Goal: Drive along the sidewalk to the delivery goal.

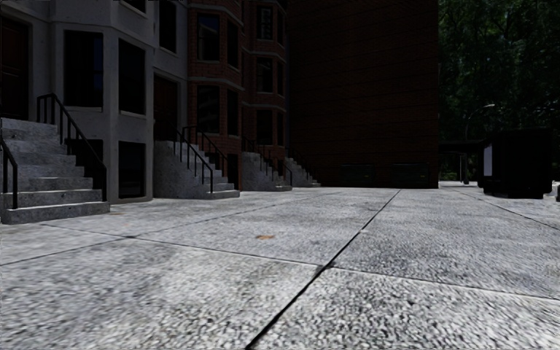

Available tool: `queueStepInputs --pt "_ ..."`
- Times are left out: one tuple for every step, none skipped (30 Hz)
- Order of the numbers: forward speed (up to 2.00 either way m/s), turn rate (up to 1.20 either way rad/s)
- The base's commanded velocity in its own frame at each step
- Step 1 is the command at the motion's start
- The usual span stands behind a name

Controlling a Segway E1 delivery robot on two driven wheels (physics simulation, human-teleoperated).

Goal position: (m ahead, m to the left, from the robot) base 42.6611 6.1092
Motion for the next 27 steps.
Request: queueStepInputs --pt "2.00 -0.93" --pt "2.00 -0.93" --pt "2.00 -0.93" --pt "2.00 -0.93" --pt "2.00 -0.93" --pt "2.00 -0.93" --pt "2.00 -0.93" --pt "2.00 -0.93" --pt "2.00 -0.93" --pt "2.00 -0.91" --pt "2.00 -0.90" --pt "2.00 -0.80" --pt "2.00 -0.80" --pt "2.00 -0.34" --pt "2.00 0.00" --pt "2.00 0.00" --pt "2.00 0.00" --pt "2.00 0.00" --pt "2.00 0.00" --pt "2.00 0.00" --pt "2.00 0.00" --pt "2.00 0.00" --pt "2.00 0.00" --pt "2.00 0.00" --pt "2.00 0.00" --pt "2.00 0.00" --pt "2.00 0.00"
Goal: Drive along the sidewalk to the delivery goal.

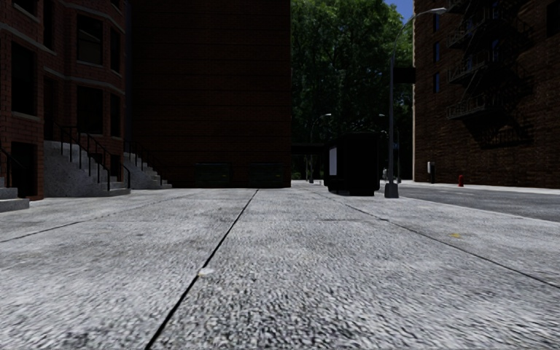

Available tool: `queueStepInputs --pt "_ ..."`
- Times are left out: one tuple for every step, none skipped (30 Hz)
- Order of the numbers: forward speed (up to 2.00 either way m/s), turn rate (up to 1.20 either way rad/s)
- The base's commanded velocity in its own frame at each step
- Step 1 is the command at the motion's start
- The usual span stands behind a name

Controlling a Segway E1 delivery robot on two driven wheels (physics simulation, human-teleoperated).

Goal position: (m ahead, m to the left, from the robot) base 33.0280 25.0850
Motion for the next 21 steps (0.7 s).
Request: queueStepInputs --pt "2.00 0.00" --pt "2.00 0.00" --pt "2.00 0.00" --pt "2.00 0.00" --pt "2.00 0.00" --pt "2.00 0.00" --pt "2.00 0.00" --pt "2.00 0.00" --pt "2.00 0.00" --pt "2.00 0.00" --pt "2.00 0.00" --pt "2.00 0.00" --pt "2.00 0.00" --pt "2.00 0.00" --pt "2.00 0.00" --pt "2.00 0.00" --pt "2.00 0.00" --pt "2.00 0.00" --pt "2.00 0.00" --pt "2.00 0.00" --pt "2.00 0.00"
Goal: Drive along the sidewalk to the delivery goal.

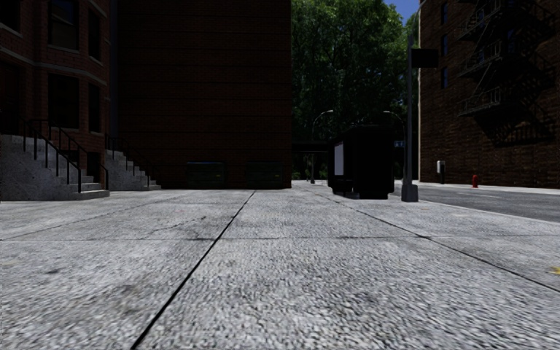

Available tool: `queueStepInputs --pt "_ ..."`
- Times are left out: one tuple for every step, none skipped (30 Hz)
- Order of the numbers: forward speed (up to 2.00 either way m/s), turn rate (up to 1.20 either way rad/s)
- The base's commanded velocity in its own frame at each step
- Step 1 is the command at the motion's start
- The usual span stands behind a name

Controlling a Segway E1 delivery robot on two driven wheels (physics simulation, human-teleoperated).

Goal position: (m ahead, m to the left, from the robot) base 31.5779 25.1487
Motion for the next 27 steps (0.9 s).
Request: queueStepInputs --pt "2.00 0.00" --pt "2.00 0.00" --pt "2.00 0.00" --pt "2.00 0.00" --pt "2.00 0.00" --pt "2.00 0.00" --pt "2.00 0.00" --pt "2.00 0.00" --pt "2.00 0.00" --pt "2.00 0.00" --pt "2.00 0.00" --pt "2.00 -0.07" --pt "2.00 -0.14" --pt "2.00 -0.14" --pt "2.00 -0.18" --pt "2.00 -0.19" --pt "2.00 -0.19" --pt "2.00 -0.19" --pt "2.00 -0.19" --pt "2.00 -0.19" --pt "2.00 -0.19" --pt "2.00 -0.19" --pt "2.00 -0.19" --pt "2.00 -0.19" --pt "2.00 -0.19" --pt "2.00 -0.20" --pt "2.00 -0.20"
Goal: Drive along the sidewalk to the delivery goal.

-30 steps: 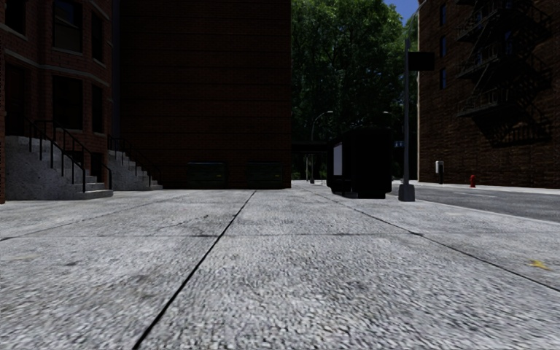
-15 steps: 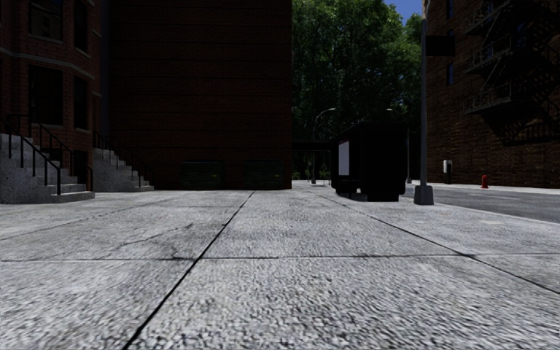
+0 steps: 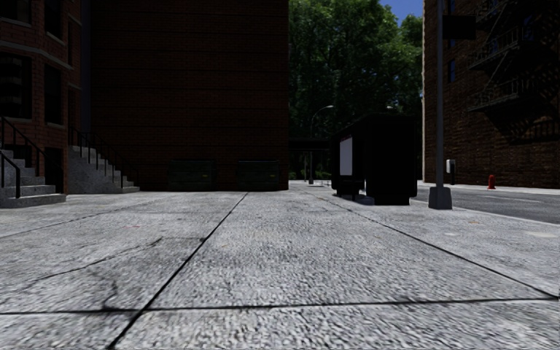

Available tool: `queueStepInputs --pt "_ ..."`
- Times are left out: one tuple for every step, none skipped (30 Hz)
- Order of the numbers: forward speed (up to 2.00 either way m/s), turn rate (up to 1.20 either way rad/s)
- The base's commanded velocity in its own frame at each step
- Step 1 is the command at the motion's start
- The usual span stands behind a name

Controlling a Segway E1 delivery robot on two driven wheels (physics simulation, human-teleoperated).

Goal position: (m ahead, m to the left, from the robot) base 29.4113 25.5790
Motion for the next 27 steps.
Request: queueStepInputs --pt "2.00 -0.20" --pt "2.00 -0.20" --pt "2.00 -0.20" --pt "2.00 -0.21" --pt "2.00 -0.21" --pt "2.00 -0.21" --pt "2.00 -0.21" --pt "2.00 -0.22" --pt "2.00 -0.23" --pt "2.00 -0.23" --pt "2.00 -0.23" --pt "2.00 -0.23" --pt "2.00 -0.23" --pt "2.00 -0.23" --pt "2.00 -0.23" --pt "2.00 -0.23" --pt "2.00 -0.23" --pt "2.00 -0.23" --pt "2.00 -0.23" --pt "2.00 -0.23" --pt "2.00 -0.16" --pt "2.00 0.00" --pt "2.00 0.00" --pt "2.00 0.00" --pt "2.00 0.00" --pt "2.00 0.00" --pt "2.00 0.00"
